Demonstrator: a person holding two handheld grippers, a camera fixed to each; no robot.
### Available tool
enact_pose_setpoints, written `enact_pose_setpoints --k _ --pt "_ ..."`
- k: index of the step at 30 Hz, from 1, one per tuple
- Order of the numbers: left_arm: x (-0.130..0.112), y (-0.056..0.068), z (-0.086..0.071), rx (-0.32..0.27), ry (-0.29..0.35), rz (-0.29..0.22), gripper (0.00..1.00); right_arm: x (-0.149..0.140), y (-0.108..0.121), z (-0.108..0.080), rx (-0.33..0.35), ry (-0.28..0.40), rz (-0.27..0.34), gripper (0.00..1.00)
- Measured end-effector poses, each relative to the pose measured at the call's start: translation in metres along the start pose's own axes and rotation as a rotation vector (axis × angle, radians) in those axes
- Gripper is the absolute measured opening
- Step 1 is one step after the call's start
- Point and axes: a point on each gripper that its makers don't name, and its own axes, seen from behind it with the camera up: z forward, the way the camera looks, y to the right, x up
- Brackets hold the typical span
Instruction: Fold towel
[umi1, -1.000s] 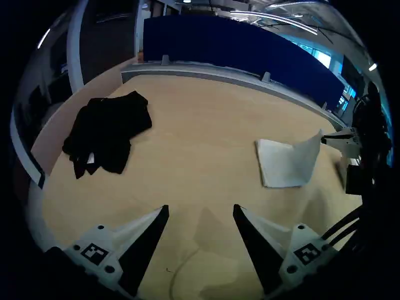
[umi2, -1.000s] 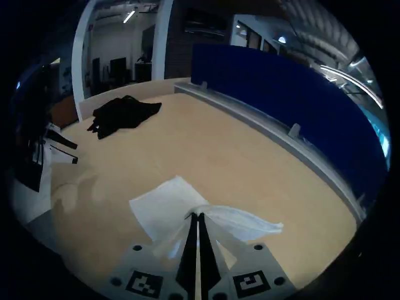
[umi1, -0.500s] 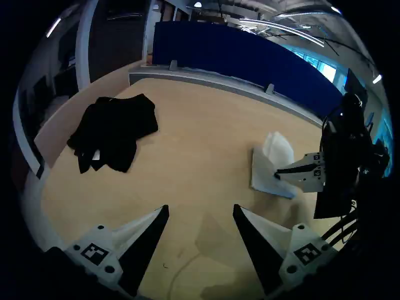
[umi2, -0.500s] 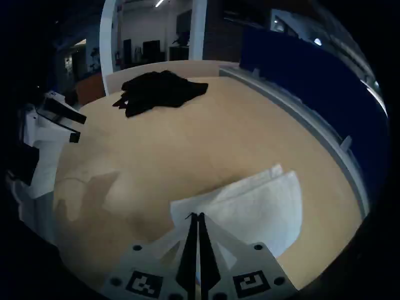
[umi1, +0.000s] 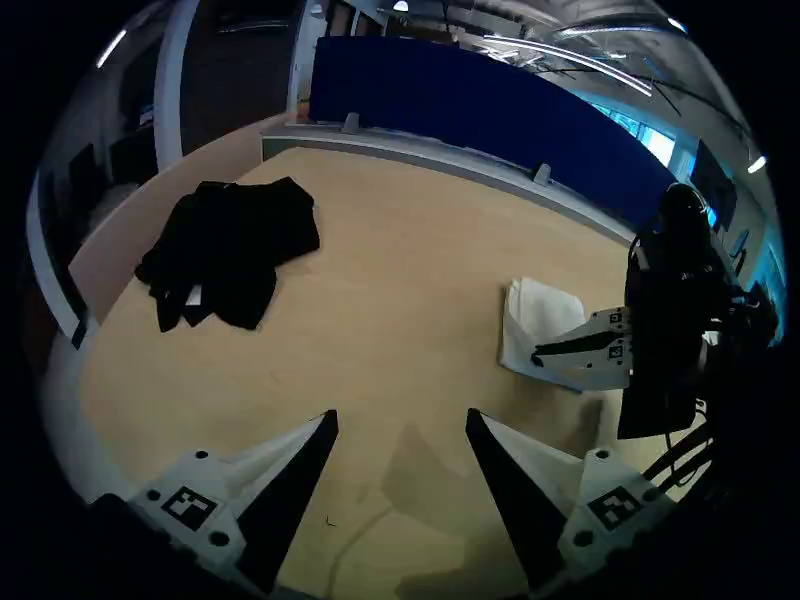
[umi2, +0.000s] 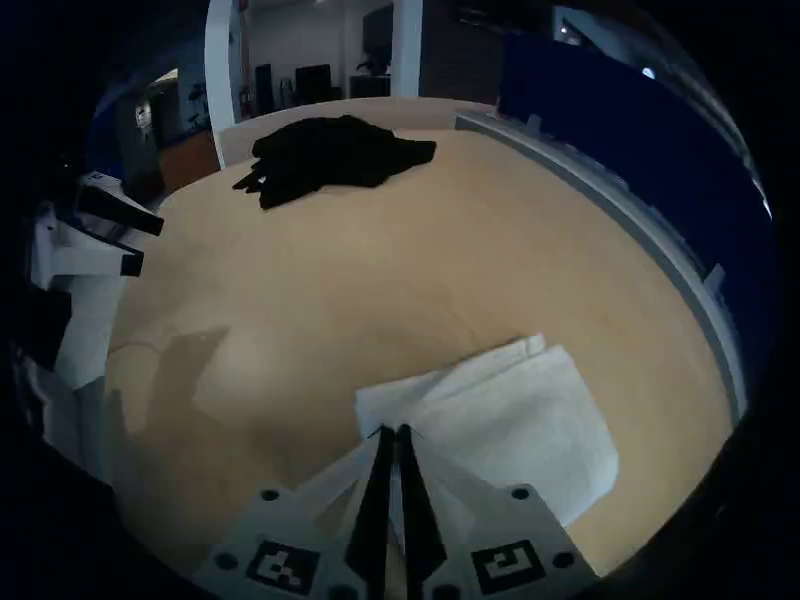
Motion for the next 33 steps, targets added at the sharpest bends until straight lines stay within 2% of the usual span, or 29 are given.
enact_pose_setpoints --k 4,6,18,33 --pt "0.002 0.0 0.0 0.0 0.003 0.005 0.95 0.0 0.0 -0.003 -0.01 0.004 -0.005 0.55" --pt "0.002 0.0 0.0 0.0 0.003 0.005 0.95 -0.001 -0.002 -0.005 -0.011 0.008 -0.008 0.66" --pt "0.0 -0.002 -0.004 0.003 0.005 -0.009 0.95 -0.005 -0.001 -0.015 -0.021 0.026 0.039 0.67" --pt "0.003 -0.004 -0.006 0.006 0.012 -0.009 0.95 -0.046 0.026 -0.045 -0.102 0.002 0.135 0.67"
